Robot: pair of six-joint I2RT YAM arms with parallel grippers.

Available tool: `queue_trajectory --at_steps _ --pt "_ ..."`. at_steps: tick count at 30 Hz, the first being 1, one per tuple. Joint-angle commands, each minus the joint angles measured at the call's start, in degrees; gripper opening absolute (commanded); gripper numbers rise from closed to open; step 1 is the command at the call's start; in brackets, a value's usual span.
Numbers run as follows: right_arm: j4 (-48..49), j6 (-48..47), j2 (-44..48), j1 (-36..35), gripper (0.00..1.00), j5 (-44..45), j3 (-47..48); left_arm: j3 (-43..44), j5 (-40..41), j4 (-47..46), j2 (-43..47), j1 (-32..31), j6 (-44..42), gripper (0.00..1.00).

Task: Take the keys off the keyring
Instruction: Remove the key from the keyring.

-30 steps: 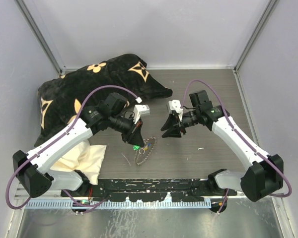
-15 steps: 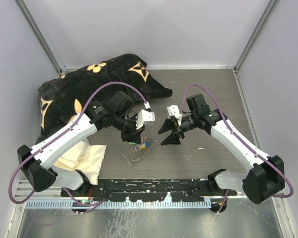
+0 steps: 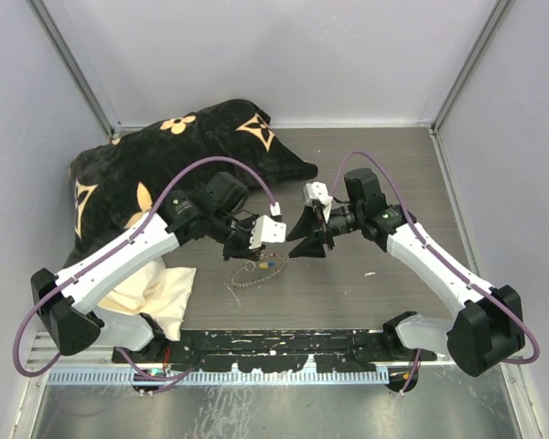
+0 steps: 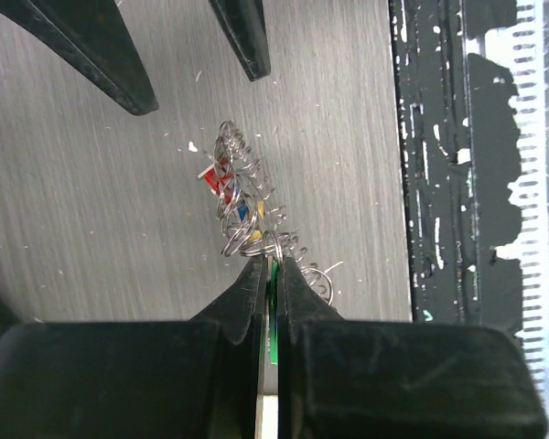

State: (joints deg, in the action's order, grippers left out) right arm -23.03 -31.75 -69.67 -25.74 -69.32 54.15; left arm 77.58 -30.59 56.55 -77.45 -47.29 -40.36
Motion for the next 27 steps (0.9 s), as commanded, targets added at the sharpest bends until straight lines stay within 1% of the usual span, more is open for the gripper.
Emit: queue_trajectory --at_steps 1,8,10,14,20,24,27 --pt "15.22 16.76 0.64 1.12 0.50 -1.68 -3.78 -1.04 -0.26 -5.29 4.26 -0.52 -7.59 0.00" --pt "32.71 31.18 0.16 1.43 0.50 0.39 -9.98 -3.85 -1.74 -9.00 8.46 -0.97 -12.81 0.00" --pt "36.79 33.54 -0.16 1.46 0.51 0.32 -11.15 -4.53 -2.75 -11.27 9.02 -1.13 -14.09 0.00" --pt "42.68 36.39 -0.38 1.36 0.51 -0.80 -12.51 -4.65 -4.04 -11.66 8.80 -1.20 -15.92 0.00" --pt "45.47 35.24 -0.56 -0.25 0.51 -1.51 -13.94 -2.89 -5.08 -11.41 6.90 -2.03 -17.21 0.00" --pt "44.96 31.79 -0.81 -1.30 0.51 -1.43 -14.46 -1.71 -5.06 -11.29 5.89 -2.94 -17.56 0.00" --pt "42.47 27.82 -0.89 -1.55 0.52 -0.77 -14.22 -1.35 -5.28 -11.53 5.50 -3.86 -17.63 0.00"
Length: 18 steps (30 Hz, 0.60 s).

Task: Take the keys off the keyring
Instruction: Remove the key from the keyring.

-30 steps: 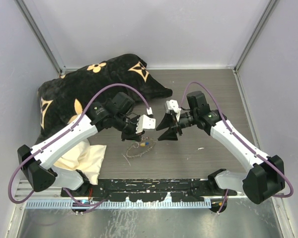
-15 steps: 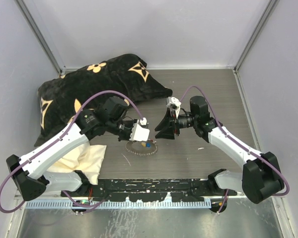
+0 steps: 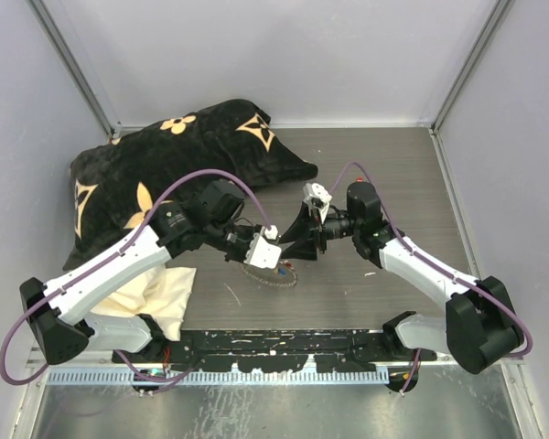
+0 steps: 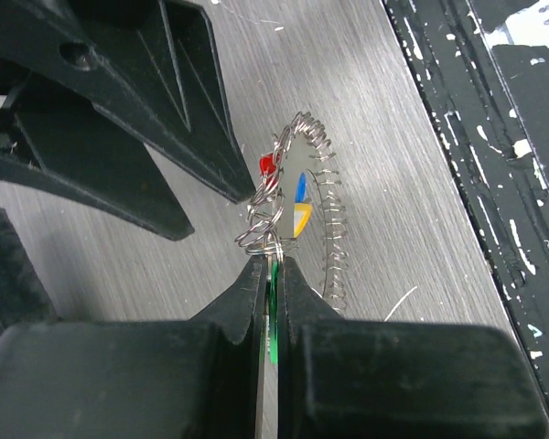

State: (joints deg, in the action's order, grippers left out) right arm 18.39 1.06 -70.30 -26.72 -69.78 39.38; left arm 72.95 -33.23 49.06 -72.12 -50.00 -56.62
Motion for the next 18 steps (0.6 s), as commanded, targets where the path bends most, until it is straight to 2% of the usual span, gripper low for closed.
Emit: queue_trajectory --at_steps 1,9,18 --pt "-0.09 -6.48 -0.22 -0.61 0.52 -0.06 0.80 3.46 -2.69 -4.05 0.02 -1.34 -1.37 0.00" --pt "-4.20 -12.71 -0.08 -1.58 0.52 -1.26 1.25 4.70 -3.23 -3.71 -0.21 -2.57 -1.81 0.00" --pt "-17.97 -26.49 0.22 -3.34 0.51 -3.94 5.46 5.08 -4.03 -2.86 -2.47 -3.09 -2.46 0.00"
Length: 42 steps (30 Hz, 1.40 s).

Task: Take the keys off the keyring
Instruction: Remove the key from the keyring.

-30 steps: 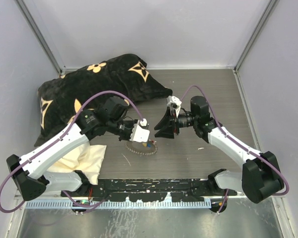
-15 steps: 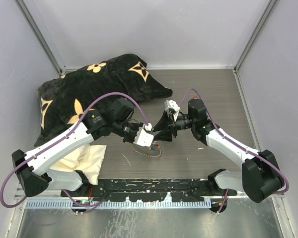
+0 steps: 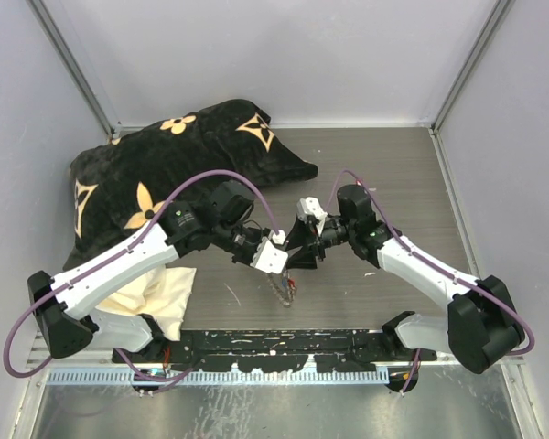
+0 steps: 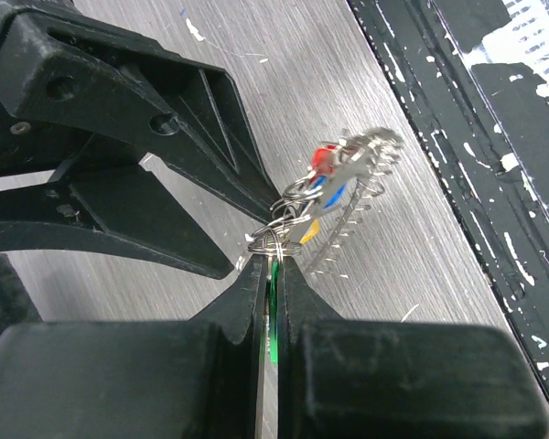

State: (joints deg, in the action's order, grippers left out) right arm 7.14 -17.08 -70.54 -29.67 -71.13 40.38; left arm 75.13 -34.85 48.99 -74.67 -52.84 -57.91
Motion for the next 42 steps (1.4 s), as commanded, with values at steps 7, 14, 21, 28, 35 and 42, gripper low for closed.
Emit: queue_trajectory --at_steps 7,14,21,28,35,42 --pt "-19.65 -19.74 0.98 -0.46 0.42 -3.77 8.21 3.08 -1.37 -1.97 -0.58 -0.25 -1.64 0.00" --pt "-23.52 -21.98 1.03 -0.53 0.42 -0.57 9.46 2.84 -1.12 -1.97 -0.22 -0.25 -0.97 0.00" --pt "-29.69 -25.59 1.25 -0.53 0.42 -0.19 11.99 2.22 -0.48 -1.97 0.44 -0.30 -1.12 0.00" --pt "-37.97 -32.58 1.36 -0.48 0.41 -3.41 14.39 1.59 0.34 -1.97 0.89 -0.31 -1.16 0.00" --pt "-49.75 -44.34 1.73 -0.52 0.38 -7.19 16.95 1.19 0.57 -2.26 0.98 -0.33 0.24 0.00" --pt "-54.22 -48.25 2.18 -0.18 0.33 -3.63 18.32 1.19 0.45 -3.11 1.43 -0.44 2.85 0.00"
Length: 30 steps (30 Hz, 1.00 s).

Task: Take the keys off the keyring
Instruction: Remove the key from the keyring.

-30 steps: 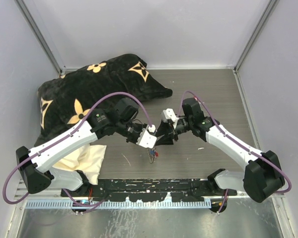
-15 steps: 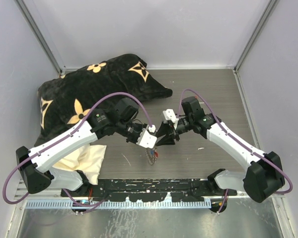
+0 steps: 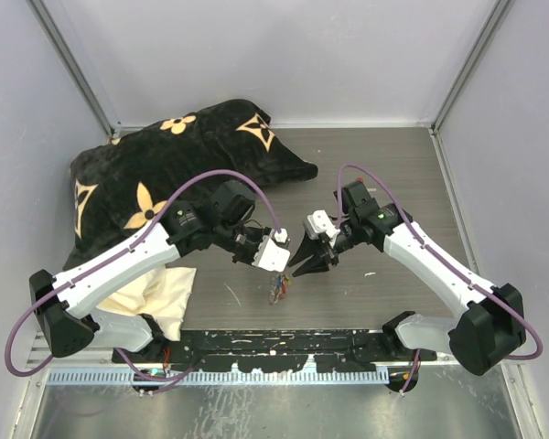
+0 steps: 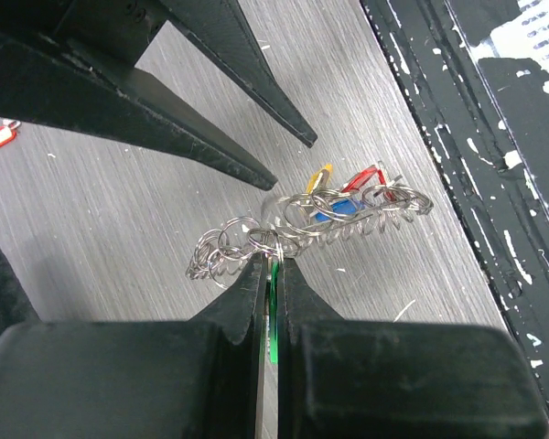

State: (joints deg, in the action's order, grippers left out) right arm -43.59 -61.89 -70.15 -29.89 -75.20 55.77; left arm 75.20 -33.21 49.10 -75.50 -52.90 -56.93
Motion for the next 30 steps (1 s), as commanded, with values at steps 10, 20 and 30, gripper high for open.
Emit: queue_trajectory --at_steps 10,20,30 --pt "9.37 13.08 1.16 2.03 0.36 5.13 4.77 -0.92 -0.31 -4.74 4.75 -1.74 3.30 0.00" --pt "11.04 12.44 -2.17 -4.21 0.54 5.33 4.09 -2.34 -0.42 -5.86 5.27 -1.86 3.05 0.00" --pt "8.27 9.42 -3.26 -5.78 0.48 3.86 3.91 -3.14 -0.13 -6.04 6.15 -1.86 3.05 0.00"
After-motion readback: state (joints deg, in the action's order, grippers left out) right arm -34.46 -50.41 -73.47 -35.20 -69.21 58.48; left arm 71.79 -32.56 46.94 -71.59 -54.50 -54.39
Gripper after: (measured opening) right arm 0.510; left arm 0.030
